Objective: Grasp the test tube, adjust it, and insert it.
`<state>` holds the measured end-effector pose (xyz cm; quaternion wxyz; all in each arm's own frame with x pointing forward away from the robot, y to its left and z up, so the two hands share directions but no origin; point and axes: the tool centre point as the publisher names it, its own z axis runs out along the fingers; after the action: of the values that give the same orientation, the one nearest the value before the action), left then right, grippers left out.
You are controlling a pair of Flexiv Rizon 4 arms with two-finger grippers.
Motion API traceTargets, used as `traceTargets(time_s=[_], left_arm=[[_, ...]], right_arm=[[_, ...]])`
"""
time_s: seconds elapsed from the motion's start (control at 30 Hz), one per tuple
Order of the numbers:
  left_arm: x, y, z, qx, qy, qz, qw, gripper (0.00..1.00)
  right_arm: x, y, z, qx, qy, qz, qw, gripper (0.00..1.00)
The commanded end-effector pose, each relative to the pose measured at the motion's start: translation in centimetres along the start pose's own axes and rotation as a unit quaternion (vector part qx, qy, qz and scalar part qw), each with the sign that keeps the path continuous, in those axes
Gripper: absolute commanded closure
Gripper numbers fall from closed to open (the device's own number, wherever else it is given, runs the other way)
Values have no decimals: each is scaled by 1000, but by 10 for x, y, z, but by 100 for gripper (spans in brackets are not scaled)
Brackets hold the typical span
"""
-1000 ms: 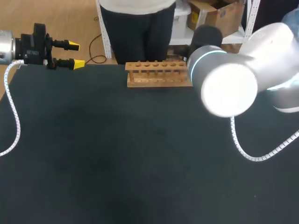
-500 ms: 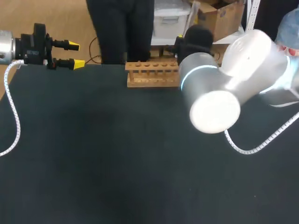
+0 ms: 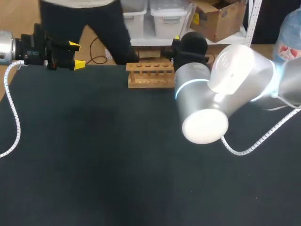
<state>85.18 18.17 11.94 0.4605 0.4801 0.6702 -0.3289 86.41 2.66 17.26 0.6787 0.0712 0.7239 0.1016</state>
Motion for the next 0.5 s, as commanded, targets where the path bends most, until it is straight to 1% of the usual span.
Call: traceTargets(time_s=[0.03, 0.5], left_arm=[[1, -2, 0, -3, -2, 2, 1000, 0], [1, -2, 0, -3, -2, 2, 1000, 0]], right_arm=[[4, 1, 8, -8, -3, -3, 1000, 100], [14, 0, 24, -19, -8, -23, 1000, 100]])
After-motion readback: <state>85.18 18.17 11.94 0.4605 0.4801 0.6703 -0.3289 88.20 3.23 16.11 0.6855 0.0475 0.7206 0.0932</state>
